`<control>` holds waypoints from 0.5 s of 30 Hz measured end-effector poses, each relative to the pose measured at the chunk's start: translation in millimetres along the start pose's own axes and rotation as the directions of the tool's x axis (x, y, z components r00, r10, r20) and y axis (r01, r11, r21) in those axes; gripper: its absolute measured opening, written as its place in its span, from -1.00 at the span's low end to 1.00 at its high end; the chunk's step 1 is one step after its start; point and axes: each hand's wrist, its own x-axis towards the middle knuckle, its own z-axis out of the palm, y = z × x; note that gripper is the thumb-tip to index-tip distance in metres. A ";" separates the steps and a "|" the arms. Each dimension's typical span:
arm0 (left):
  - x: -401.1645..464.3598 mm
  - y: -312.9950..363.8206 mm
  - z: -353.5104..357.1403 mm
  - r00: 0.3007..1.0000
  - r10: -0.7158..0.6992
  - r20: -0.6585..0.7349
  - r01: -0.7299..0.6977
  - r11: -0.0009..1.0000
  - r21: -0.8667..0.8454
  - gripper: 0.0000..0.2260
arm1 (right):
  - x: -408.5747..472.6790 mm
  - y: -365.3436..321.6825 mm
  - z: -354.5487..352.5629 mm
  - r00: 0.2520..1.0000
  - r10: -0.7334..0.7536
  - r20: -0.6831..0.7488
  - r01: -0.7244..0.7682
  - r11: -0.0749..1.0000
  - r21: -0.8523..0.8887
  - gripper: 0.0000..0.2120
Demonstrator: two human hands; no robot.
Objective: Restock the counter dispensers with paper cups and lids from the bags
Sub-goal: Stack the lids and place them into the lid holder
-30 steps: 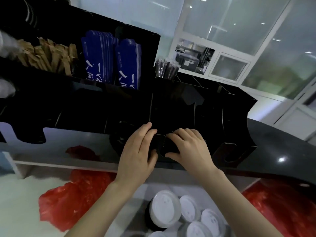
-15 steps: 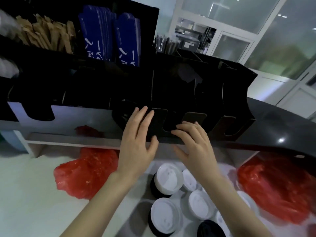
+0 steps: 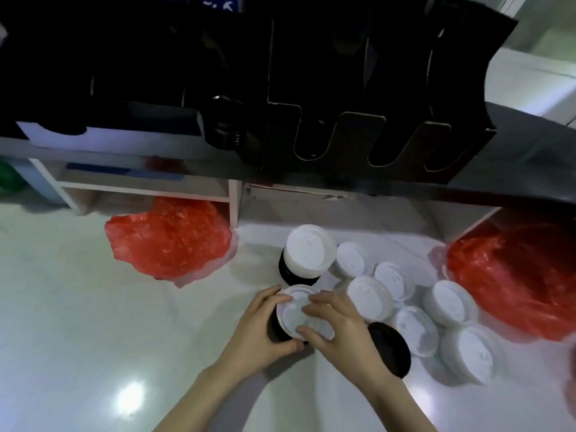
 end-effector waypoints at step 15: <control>-10.0 17.5 25.9 0.961 -0.213 -0.176 0.186 0.970 -0.159 -0.08 | -5.4 9.4 -11.3 0.999 -0.022 0.025 0.014 0.964 0.267 -0.82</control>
